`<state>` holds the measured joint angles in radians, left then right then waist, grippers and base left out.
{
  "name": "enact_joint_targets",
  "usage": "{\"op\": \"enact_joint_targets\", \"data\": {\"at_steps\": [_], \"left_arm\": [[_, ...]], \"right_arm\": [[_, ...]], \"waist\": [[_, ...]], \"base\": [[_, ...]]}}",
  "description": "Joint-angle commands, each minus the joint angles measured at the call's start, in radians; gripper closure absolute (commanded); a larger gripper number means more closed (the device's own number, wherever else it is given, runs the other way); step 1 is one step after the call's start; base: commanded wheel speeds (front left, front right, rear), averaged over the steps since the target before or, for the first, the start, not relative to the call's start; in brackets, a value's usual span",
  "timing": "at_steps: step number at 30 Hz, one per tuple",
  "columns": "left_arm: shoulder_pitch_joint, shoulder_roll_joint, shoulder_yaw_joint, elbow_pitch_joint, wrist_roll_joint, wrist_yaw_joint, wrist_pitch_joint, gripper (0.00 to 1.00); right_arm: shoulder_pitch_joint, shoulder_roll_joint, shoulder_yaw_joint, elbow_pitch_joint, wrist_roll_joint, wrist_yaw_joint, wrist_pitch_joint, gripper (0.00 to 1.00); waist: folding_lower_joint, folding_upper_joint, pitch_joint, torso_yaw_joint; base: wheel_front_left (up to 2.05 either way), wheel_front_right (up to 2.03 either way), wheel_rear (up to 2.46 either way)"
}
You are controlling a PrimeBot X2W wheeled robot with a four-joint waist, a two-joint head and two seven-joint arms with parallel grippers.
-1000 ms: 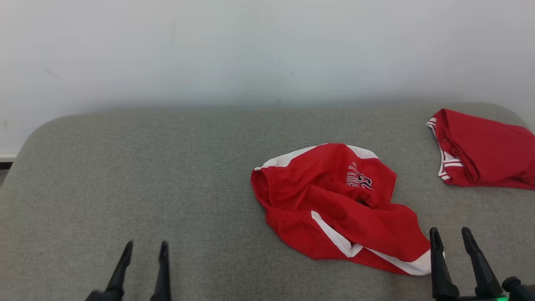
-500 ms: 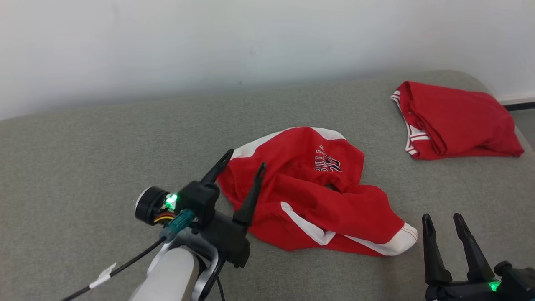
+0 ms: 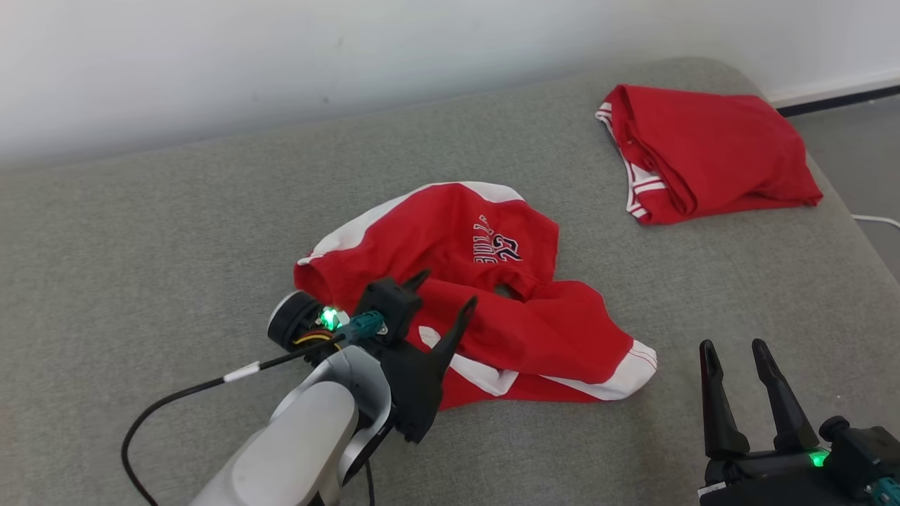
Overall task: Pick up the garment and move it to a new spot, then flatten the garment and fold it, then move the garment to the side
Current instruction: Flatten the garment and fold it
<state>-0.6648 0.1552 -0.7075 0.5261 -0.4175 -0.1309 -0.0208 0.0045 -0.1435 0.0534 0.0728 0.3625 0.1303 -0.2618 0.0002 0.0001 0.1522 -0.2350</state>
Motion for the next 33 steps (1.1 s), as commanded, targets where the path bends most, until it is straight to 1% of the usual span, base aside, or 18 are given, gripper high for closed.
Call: {"op": "enact_joint_targets", "data": {"at_steps": [1, 7, 11, 15, 19, 20, 21, 22, 23, 27, 28, 29, 33], "left_arm": [[-0.016, 0.009, -0.021, 0.027, -0.007, 0.001, 0.014, 0.0], [-0.045, 0.026, -0.1, 0.122, -0.074, 0.001, 0.069, 0.0], [-0.036, 0.036, -0.137, 0.168, -0.115, 0.001, 0.135, 0.0], [-0.034, 0.034, -0.159, 0.174, -0.132, 0.001, 0.164, 0.0], [-0.024, 0.033, -0.202, 0.176, -0.158, 0.001, 0.226, 0.0], [-0.025, 0.034, -0.21, 0.171, -0.165, 0.001, 0.235, 0.1], [-0.024, 0.033, -0.213, 0.166, -0.172, 0.001, 0.239, 0.44], [-0.023, 0.032, -0.218, 0.161, -0.173, 0.001, 0.238, 0.97], [-0.02, 0.033, -0.226, 0.154, -0.176, 0.001, 0.232, 1.0], [-0.01, 0.038, -0.215, 0.135, -0.181, 0.009, 0.183, 1.0], [-0.01, 0.042, -0.206, 0.128, -0.183, 0.016, 0.163, 1.0], [-0.002, 0.057, -0.191, 0.111, -0.18, 0.031, 0.12, 1.0], [0.042, 0.091, -0.145, 0.067, -0.201, 0.069, 0.038, 1.0]], "right_arm": [[-0.007, 0.001, 0.002, 0.003, 0.005, 0.001, -0.004, 0.0], [-0.008, -0.007, -0.006, 0.014, 0.005, 0.001, -0.004, 0.0], [0.006, -0.009, -0.02, 0.016, 0.001, 0.001, -0.004, 0.0], [0.012, -0.012, -0.022, 0.016, -0.005, 0.001, -0.004, 0.0], [0.012, -0.017, -0.017, 0.016, -0.008, 0.001, -0.004, 0.0], [0.011, -0.02, -0.016, 0.017, -0.008, 0.001, -0.004, 0.0], [0.01, -0.022, -0.015, 0.017, -0.007, 0.001, -0.004, 0.0], [0.01, -0.023, -0.016, 0.016, -0.007, 0.001, -0.004, 0.0], [0.016, -0.026, -0.022, 0.014, -0.008, 0.001, -0.004, 0.0], [0.028, -0.027, -0.039, 0.009, -0.012, 0.001, -0.004, 0.0], [0.031, -0.028, -0.04, 0.009, -0.013, 0.001, -0.004, 0.0], [0.037, -0.029, -0.04, 0.009, -0.014, 0.001, -0.004, 0.0], [0.043, -0.029, -0.037, 0.008, -0.014, 0.001, -0.004, 0.0]], "waist": [[-0.0002, -0.0001, 0.015, -0.019], [-0.0002, -0.0001, 0.008, -0.023], [-0.0002, -0.0001, -0.003, -0.009], [-0.0002, -0.0001, -0.011, 0.003], [-0.0002, -0.0001, -0.022, 0.014], [-0.0002, -0.0001, -0.024, 0.016], [-0.0002, -0.0001, -0.025, 0.018], [-0.0002, -0.0001, -0.026, 0.02], [-0.0002, -0.0001, -0.029, 0.026], [-0.0002, -0.0001, -0.036, 0.053], [-0.0002, -0.0001, -0.038, 0.062], [-0.0002, -0.0001, -0.045, 0.084], [-0.0002, -0.0001, -0.061, 0.128]], "base": [[0.0, 0.0, 0.0], [0.0, 0.0, 0.0], [0.0, 0.0, 0.0], [0.0, 0.0, 0.0], [0.0, 0.0, 0.0], [0.0, 0.0, 0.0], [0.0, 0.0, 0.0], [0.0, 0.0, 0.0], [0.0, 0.0, 0.0], [0.0, 0.0, 0.0], [0.0, 0.0, 0.0], [0.0, 0.0, 0.0], [0.0, 0.0, 0.0]]}}
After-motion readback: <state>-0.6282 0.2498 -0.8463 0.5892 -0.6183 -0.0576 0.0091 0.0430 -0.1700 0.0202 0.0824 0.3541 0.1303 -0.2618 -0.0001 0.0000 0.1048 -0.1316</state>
